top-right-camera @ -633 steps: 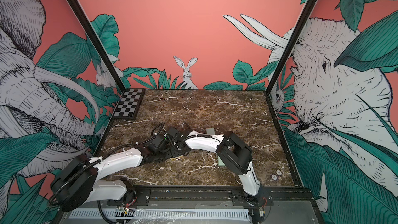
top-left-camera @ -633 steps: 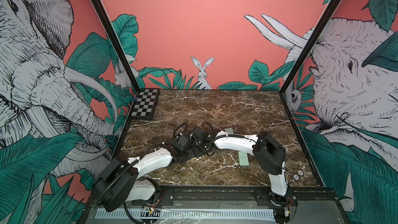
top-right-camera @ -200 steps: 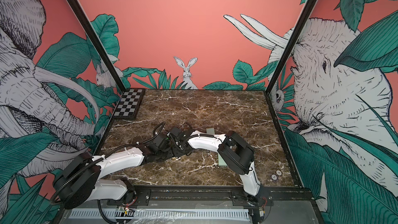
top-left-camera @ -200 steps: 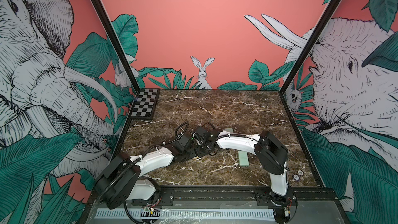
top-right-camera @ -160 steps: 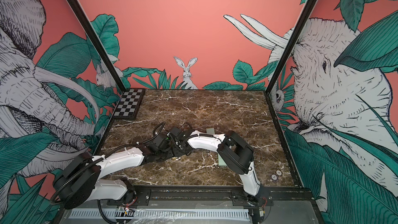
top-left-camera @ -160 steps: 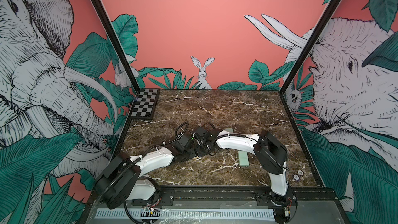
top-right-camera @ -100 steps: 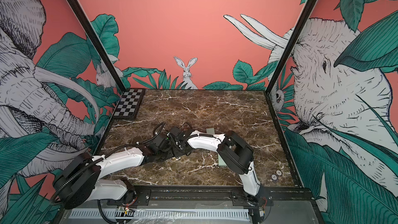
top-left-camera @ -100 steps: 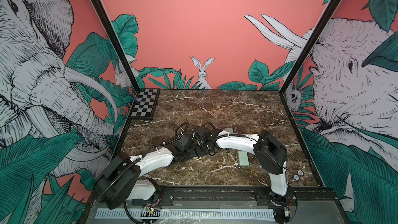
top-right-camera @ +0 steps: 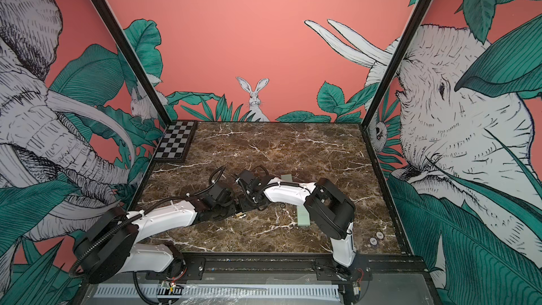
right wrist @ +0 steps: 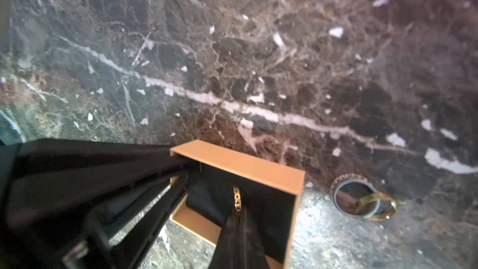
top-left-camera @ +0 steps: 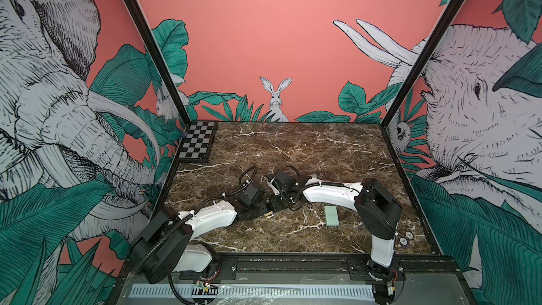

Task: Take the rings out of the lift-off lid box
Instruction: Take out the ring from the jewelry box.

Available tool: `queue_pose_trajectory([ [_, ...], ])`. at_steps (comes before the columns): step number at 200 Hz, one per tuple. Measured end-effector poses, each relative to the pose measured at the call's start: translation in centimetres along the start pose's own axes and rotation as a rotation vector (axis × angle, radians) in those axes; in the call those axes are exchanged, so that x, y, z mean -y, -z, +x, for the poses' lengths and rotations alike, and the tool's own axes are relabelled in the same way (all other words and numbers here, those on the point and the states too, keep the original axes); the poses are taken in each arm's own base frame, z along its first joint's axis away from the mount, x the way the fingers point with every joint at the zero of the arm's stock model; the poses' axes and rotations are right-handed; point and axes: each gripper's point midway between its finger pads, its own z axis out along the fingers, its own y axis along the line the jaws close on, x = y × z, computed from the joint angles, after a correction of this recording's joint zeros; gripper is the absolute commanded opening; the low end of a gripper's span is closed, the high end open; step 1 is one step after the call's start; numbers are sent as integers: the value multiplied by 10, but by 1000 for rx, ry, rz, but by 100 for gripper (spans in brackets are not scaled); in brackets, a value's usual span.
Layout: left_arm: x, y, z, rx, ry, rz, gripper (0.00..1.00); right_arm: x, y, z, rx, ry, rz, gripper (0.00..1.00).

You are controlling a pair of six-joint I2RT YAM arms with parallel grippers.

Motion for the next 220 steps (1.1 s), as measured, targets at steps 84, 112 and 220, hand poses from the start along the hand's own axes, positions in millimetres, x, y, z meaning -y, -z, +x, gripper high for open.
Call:
queue_pose_trajectory([
  [84,1,-1,0,-4,-12,4,16,5,6,-4,4,-77,-113,0],
  [112,3,-2,0,-6,-22,5,16,8,10,-6,10,-101,-135,0],
  [220,3,-3,0,-20,-57,-19,16,13,31,-19,55,-109,-168,0],
])
